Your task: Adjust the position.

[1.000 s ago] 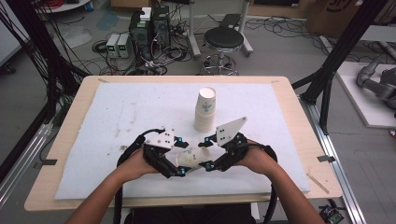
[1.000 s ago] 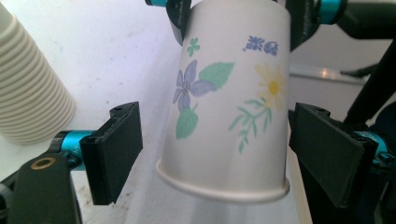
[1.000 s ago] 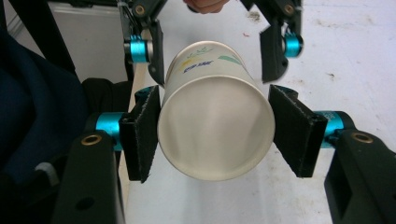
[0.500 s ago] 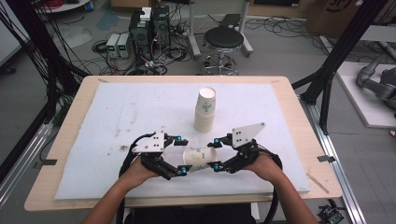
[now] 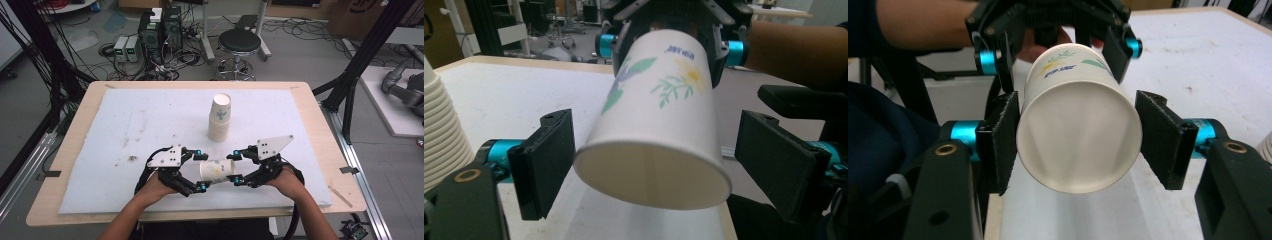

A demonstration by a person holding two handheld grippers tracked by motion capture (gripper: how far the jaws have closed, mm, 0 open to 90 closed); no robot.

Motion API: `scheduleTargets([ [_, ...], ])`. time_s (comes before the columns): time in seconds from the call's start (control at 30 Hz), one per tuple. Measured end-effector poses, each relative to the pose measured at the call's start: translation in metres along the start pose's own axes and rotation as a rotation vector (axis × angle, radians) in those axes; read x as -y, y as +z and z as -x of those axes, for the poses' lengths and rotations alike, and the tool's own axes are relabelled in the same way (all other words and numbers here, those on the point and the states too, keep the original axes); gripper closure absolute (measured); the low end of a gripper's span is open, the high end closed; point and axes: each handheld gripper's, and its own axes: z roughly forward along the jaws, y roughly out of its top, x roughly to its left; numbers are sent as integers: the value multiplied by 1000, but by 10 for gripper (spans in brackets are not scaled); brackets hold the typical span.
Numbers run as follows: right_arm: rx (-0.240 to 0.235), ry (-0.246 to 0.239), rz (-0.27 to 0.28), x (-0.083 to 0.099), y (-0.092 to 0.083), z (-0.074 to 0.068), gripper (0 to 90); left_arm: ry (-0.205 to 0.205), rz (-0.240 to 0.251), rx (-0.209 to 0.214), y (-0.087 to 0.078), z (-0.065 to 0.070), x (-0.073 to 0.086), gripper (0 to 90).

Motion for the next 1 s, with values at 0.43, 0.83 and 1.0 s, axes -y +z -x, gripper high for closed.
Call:
scheduleTargets([
  [0.43, -49, 39, 78, 2, -3, 3, 381, -15, 15, 15, 0, -1, 1, 199],
  [0.83, -57, 75, 66, 7, -1, 6, 381, -41, 33, 17, -7, -2, -5, 313],
  [1.0, -55, 84, 50, 4, 0, 5, 370, -46, 1, 21, -9, -2, -10, 334],
])
